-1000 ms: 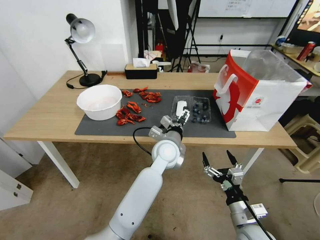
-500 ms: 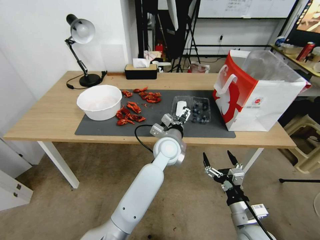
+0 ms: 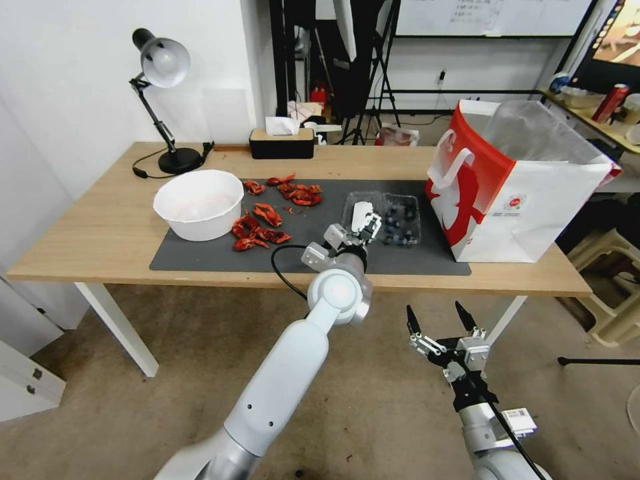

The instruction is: Close the takeout container lid, then place the container into the takeout bag.

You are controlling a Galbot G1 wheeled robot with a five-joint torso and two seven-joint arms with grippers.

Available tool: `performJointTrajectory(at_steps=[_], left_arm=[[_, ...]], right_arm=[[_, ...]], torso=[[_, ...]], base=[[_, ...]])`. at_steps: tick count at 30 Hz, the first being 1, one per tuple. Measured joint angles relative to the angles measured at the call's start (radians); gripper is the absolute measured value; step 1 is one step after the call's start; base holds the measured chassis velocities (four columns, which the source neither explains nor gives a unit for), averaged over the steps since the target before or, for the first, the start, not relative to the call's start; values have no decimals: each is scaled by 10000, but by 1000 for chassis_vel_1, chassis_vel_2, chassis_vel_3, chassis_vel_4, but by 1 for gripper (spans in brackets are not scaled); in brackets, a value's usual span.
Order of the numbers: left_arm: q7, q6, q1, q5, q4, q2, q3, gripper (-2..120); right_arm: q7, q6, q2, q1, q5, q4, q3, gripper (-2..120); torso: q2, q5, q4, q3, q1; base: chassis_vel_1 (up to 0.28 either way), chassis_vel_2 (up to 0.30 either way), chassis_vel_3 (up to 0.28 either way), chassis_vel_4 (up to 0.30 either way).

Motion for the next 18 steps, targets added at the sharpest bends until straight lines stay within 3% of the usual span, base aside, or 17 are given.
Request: performJointTrajectory(at_steps=[18], left_arm=[[-10,-5,-230,-273,184,12,-46,100]], right_arm=[[11,2,36,29,-24,-40,-2,100]], torso=[[-1,0,0,2,3]], base=[[0,0,0,0]])
